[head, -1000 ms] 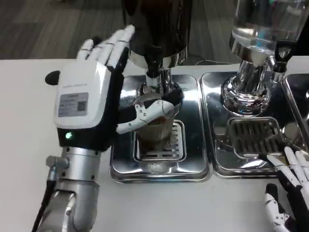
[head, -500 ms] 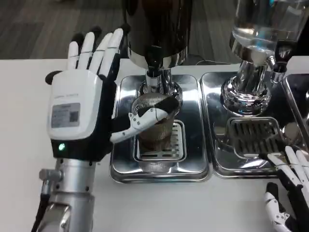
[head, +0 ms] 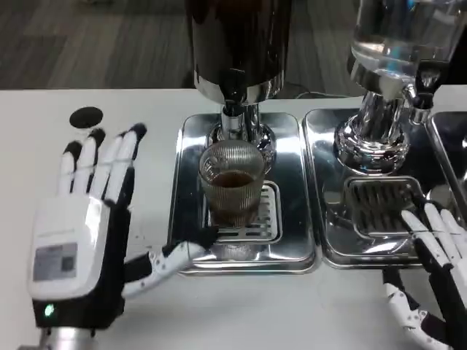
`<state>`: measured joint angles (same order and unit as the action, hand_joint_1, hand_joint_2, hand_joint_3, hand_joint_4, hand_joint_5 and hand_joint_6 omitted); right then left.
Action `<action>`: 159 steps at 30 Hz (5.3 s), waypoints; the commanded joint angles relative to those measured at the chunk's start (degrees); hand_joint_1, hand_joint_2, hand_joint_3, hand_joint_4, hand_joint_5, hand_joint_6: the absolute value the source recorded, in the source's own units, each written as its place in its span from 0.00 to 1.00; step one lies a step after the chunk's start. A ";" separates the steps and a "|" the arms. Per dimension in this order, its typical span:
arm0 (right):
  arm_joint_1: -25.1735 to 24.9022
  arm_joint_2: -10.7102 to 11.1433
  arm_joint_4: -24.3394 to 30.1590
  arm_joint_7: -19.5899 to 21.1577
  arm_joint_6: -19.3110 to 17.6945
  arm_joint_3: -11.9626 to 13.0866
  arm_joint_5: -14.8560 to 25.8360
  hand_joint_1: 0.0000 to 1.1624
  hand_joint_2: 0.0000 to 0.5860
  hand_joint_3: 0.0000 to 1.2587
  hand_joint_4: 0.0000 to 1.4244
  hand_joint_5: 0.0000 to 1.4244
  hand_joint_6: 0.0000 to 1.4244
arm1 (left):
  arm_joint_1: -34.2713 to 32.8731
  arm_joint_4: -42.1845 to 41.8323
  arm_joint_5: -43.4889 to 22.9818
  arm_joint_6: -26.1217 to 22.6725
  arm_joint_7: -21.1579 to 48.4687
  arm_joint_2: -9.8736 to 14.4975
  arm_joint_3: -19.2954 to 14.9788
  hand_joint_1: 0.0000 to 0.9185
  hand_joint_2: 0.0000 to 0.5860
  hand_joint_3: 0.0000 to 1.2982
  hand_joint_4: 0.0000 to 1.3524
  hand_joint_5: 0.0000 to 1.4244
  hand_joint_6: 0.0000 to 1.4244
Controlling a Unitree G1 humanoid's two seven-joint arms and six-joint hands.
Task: Grasp the cup under the faucet to collect the drink, then remove the cup.
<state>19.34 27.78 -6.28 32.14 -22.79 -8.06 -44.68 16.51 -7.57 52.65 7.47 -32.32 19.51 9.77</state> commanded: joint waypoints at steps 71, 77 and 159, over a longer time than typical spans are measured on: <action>-41.98 -19.35 -21.97 -37.66 14.68 -7.30 24.49 0.48 0.27 0.00 0.00 0.00 0.00 | 10.19 9.49 1.35 -3.12 -7.53 3.30 3.27 0.00 0.14 0.27 0.00 0.05 0.00; -42.44 -20.39 -24.99 -35.94 12.92 -7.59 24.46 0.50 0.27 0.00 0.00 0.00 0.00 | 10.69 9.77 0.66 -2.63 -7.77 3.52 2.35 0.00 0.14 0.29 0.00 0.06 0.00; -22.32 -14.11 -8.41 -18.05 -1.79 3.75 23.69 0.75 0.31 0.60 0.58 0.51 0.42 | 6.21 11.06 -1.94 0.64 -5.67 2.56 1.79 0.00 0.21 0.32 0.00 0.07 0.00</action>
<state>-4.22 13.28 -18.38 12.73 -22.82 -5.27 -20.44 23.08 2.88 50.15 8.45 -38.70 22.10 10.88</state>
